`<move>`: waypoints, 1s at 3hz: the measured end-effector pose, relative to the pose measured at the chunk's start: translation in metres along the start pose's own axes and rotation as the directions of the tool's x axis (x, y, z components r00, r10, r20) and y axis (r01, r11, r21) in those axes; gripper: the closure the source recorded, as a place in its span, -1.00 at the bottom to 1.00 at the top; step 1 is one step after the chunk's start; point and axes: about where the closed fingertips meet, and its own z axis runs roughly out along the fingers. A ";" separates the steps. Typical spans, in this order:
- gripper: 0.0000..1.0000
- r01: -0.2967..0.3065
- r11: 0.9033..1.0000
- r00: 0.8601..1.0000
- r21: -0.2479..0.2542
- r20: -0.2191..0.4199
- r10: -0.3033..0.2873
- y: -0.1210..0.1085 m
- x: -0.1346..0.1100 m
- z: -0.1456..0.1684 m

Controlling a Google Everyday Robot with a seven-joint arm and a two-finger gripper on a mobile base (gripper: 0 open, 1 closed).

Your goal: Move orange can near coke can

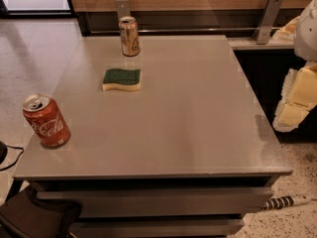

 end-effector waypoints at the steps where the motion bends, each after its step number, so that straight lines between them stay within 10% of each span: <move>1: -1.00 0.000 1.000 1.000 0.000 0.000 0.000 0.000 0.000 0.000; 3: -1.00 -0.065 0.994 0.996 0.086 0.062 0.060 -0.049 -0.002 0.008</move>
Offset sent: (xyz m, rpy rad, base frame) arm 0.0470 -0.0180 0.0070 0.0621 -0.0907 -0.0588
